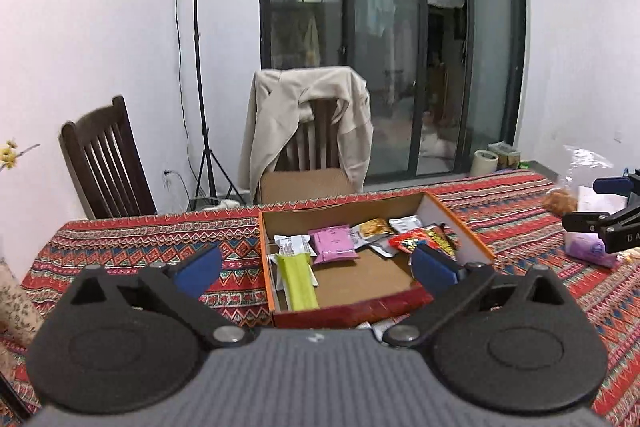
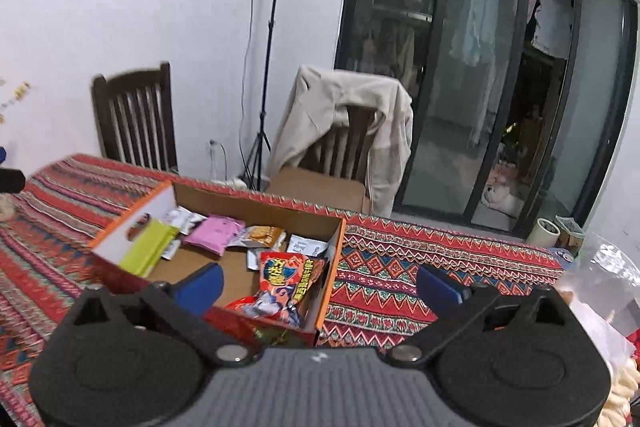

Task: Organize snacks
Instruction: 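Withdraw both tools from the box back toward the snack pile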

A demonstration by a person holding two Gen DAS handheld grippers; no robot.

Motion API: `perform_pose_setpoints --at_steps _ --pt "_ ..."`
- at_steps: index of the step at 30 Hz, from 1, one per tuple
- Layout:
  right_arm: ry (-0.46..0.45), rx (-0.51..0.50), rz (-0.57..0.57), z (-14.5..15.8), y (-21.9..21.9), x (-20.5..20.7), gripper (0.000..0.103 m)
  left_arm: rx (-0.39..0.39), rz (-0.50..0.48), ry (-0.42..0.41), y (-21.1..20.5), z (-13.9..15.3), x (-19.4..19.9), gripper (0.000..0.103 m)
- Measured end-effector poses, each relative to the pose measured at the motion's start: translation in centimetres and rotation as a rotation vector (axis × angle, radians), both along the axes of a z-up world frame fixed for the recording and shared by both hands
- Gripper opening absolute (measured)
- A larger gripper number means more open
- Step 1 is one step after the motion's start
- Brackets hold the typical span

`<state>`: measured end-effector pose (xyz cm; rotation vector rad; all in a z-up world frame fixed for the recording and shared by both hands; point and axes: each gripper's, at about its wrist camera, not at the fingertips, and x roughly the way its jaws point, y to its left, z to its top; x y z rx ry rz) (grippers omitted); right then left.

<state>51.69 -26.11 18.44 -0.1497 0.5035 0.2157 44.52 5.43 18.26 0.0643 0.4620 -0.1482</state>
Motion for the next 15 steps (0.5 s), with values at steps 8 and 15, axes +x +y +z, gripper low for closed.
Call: perform_pose_setpoints --at_steps 8,15 --pt "-0.048 0.044 0.018 -0.1 -2.3 -9.8 0.103 -0.099 0.008 -0.038 1.7 -1.3 -9.1 0.103" --pt "-0.084 0.089 0.055 -2.4 -2.9 -18.0 0.103 -0.154 0.082 -0.067 4.0 -4.2 -16.1 0.103"
